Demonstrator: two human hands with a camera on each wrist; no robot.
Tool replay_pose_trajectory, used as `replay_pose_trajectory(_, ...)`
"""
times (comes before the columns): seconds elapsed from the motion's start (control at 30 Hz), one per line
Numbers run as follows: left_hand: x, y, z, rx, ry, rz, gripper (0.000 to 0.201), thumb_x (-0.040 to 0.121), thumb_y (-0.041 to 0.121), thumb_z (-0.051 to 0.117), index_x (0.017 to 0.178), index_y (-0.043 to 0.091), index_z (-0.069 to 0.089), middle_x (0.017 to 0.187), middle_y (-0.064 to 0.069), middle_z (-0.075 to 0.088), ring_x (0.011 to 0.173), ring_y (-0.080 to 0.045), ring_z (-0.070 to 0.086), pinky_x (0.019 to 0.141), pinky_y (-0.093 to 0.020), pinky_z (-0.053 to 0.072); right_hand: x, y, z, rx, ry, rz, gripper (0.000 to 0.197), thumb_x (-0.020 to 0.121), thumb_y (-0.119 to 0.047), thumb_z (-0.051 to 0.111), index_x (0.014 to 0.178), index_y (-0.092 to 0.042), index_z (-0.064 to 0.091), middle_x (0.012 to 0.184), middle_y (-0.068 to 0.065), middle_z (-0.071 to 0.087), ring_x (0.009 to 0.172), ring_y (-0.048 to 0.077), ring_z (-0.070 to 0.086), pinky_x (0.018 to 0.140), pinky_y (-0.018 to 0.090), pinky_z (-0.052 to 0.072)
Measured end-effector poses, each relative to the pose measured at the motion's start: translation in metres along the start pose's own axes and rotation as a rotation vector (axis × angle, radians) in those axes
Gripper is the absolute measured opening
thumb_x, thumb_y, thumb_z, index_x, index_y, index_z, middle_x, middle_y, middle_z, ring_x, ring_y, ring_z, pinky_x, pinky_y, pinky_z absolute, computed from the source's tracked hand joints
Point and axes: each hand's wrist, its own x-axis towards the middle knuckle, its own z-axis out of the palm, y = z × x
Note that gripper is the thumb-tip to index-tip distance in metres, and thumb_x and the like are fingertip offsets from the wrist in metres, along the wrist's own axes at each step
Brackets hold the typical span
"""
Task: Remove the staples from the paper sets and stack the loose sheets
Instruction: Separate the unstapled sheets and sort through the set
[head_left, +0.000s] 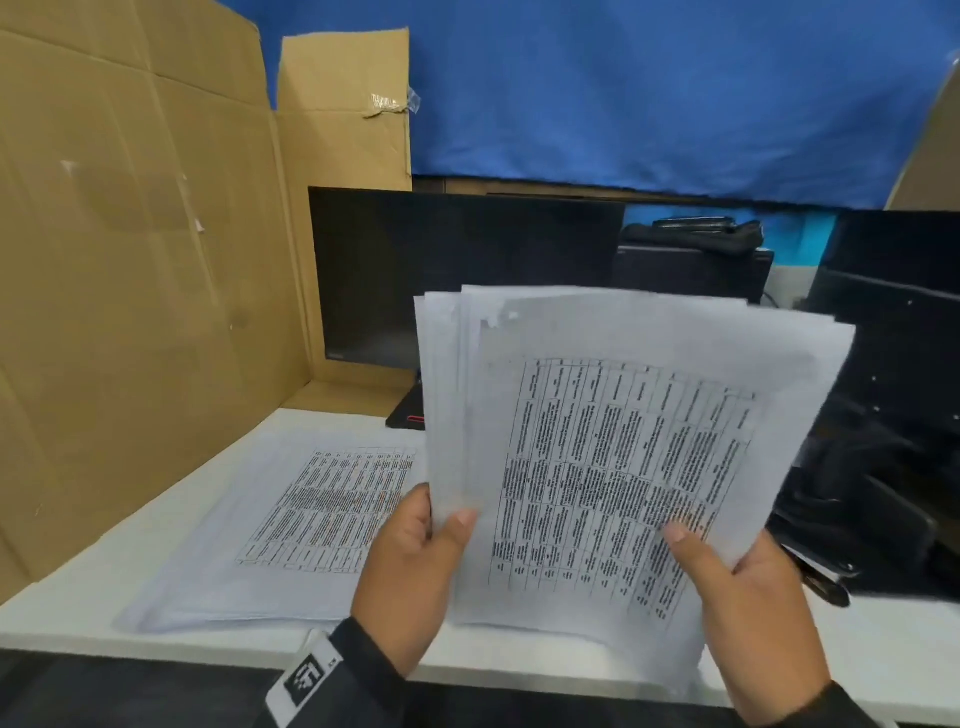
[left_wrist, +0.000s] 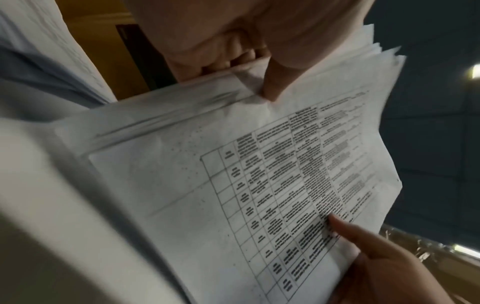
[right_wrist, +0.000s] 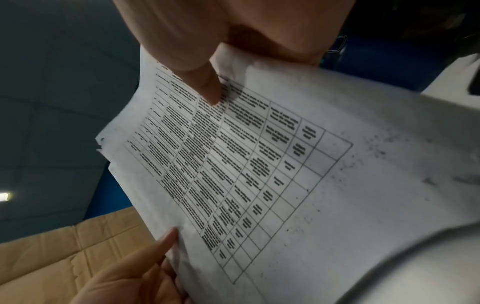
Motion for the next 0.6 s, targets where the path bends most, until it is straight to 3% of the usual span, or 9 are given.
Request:
replay_pose_trajectory(0.13,-0.005,-0.02,0.003,0.089,-0.111,-0.078,0.027,0.103,0.017,0.057,0.122,0.034,0.065,0.118,0.013,0.077,0.115,-0.009,0.07,0.11,-0.048,0.05,0.001,0.017,0.005,-0.006,-0.021,0.065,0.026,0.094,-0.007,0.063,0.103,-0.031,0.069,0.1,-0.018,0.077,0.099,0.007,0.07,0.089,0.033,0.051)
replay_pose_trajectory(0.27,-0.004,-0.031,0.003,0.11,-0.064,-0.071,0.026,0.104,0.017,0.056,0.12,0.034,0.067,0.116,0.014,0.077,0.113,-0.007,0.071,0.108,-0.046,0.051,-0.001,0.017,0.007,-0.019,0.019,0.046,0.027,0.094,-0.007,0.063,0.093,-0.034,0.069,0.089,-0.018,0.076,0.094,0.007,0.068,0.073,0.023,0.046)
replay_pose_trajectory(0.43,-0.006,-0.041,0.004,0.091,-0.116,-0.14,0.035,0.101,0.006,0.058,0.122,0.034,0.063,0.116,0.013,0.078,0.112,-0.007,0.071,0.108,-0.04,0.05,-0.01,0.012,0.013,0.073,-0.006,0.128,0.035,0.097,0.001,0.055,0.1,-0.032,0.065,0.09,-0.019,0.073,0.091,0.001,0.062,0.071,0.02,0.042)
replay_pose_trajectory(0.47,-0.007,-0.044,0.005,0.099,-0.149,-0.157,0.036,0.097,0.009,0.061,0.123,0.034,0.063,0.117,0.012,0.077,0.114,-0.009,0.07,0.11,-0.04,0.049,-0.012,0.014,0.015,0.094,0.002,0.17,0.035,0.098,0.002,0.053,0.104,-0.03,0.064,0.095,-0.018,0.069,0.09,-0.001,0.059,0.072,0.021,0.041)
replay_pose_trajectory(0.53,-0.011,-0.053,0.005,0.145,-0.178,-0.155,0.035,0.091,0.021,0.064,0.124,0.032,0.064,0.117,0.012,0.078,0.115,-0.008,0.07,0.112,-0.042,0.048,-0.016,0.02,0.022,0.082,0.018,0.225,0.032,0.1,-0.001,0.05,0.114,-0.029,0.059,0.1,-0.018,0.063,0.089,0.0,0.055,0.086,0.03,0.042)
replay_pose_trajectory(0.6,-0.013,-0.058,0.006,0.222,-0.176,-0.099,0.025,0.099,0.021,0.061,0.121,0.032,0.066,0.113,0.02,0.077,0.111,0.001,0.07,0.11,-0.035,0.05,-0.017,0.028,0.027,0.059,0.016,0.245,0.032,0.101,-0.006,0.052,0.118,-0.032,0.055,0.104,-0.019,0.062,0.094,0.007,0.056,0.099,0.038,0.04)
